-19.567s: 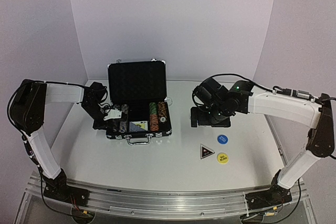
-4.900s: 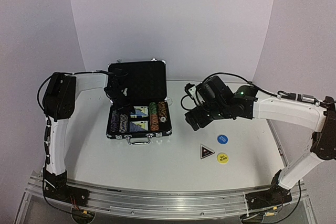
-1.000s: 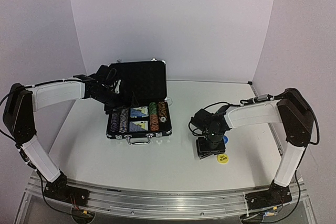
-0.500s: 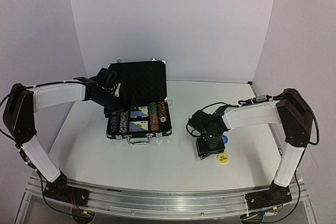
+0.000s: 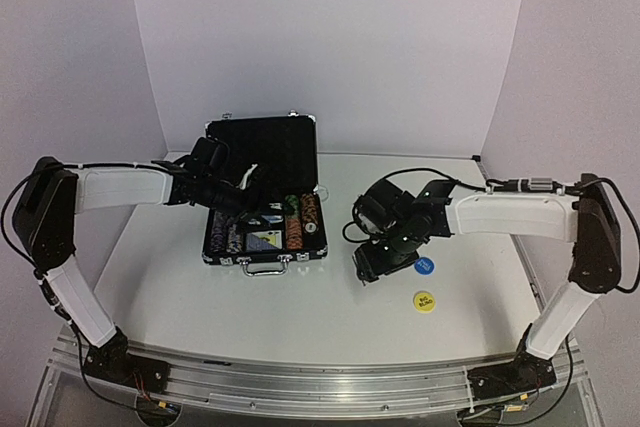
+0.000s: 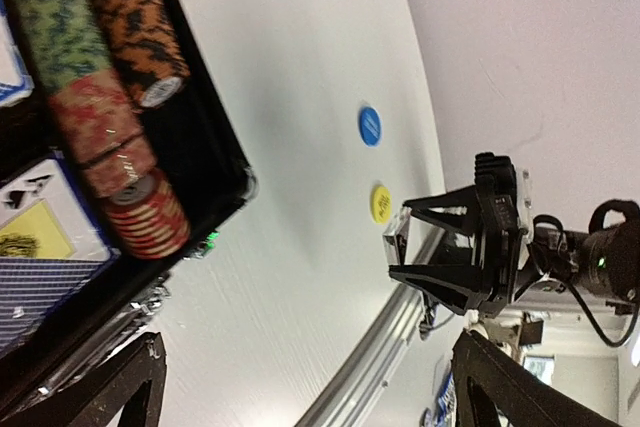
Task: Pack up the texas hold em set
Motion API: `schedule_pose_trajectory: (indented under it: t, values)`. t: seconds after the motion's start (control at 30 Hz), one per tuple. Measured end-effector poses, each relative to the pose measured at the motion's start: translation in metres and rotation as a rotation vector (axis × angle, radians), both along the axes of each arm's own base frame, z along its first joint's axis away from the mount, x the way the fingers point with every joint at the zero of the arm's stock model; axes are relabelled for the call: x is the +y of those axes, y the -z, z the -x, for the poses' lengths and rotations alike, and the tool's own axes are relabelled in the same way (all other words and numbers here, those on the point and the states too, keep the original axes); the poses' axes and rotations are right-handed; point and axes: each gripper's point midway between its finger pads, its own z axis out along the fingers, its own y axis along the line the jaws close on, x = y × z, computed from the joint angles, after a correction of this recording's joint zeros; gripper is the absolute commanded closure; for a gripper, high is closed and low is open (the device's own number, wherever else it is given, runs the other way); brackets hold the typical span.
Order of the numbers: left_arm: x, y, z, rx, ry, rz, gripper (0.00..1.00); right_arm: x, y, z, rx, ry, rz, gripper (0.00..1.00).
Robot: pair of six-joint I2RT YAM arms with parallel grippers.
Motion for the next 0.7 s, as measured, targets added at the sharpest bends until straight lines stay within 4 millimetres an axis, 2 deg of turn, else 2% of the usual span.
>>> schedule_pose_trajectory:
  t: [0.1, 0.23, 0.3, 0.4, 0.53, 0.7]
  values:
    - [-0.025, 0.003, 0.020, 0.025, 0.102, 0.051, 0.04, 0.017, -0.013, 0.002, -0.005, -0.081, -0.065, 0.58]
    - [-0.060, 0.022, 0.049, 0.101, 0.233, 0.066, 0.07, 0.036, -0.023, 0.008, -0.002, -0.186, -0.126, 0.58]
    - [-0.071, 0.031, 0.061, 0.137, 0.275, 0.063, 0.08, 0.044, -0.028, 0.010, -0.003, -0.225, -0.146, 0.58]
    - [-0.082, 0.038, 0.071, 0.172, 0.316, 0.066, 0.13, 0.055, -0.035, 0.010, -0.008, -0.273, -0.174, 0.58]
    - [-0.089, 0.037, 0.074, 0.189, 0.329, 0.075, 0.23, 0.065, -0.038, 0.009, -0.014, -0.311, -0.190, 0.58]
    - [-0.090, 0.036, 0.073, 0.211, 0.323, 0.081, 0.44, 0.066, -0.032, 0.008, -0.012, -0.327, -0.176, 0.58]
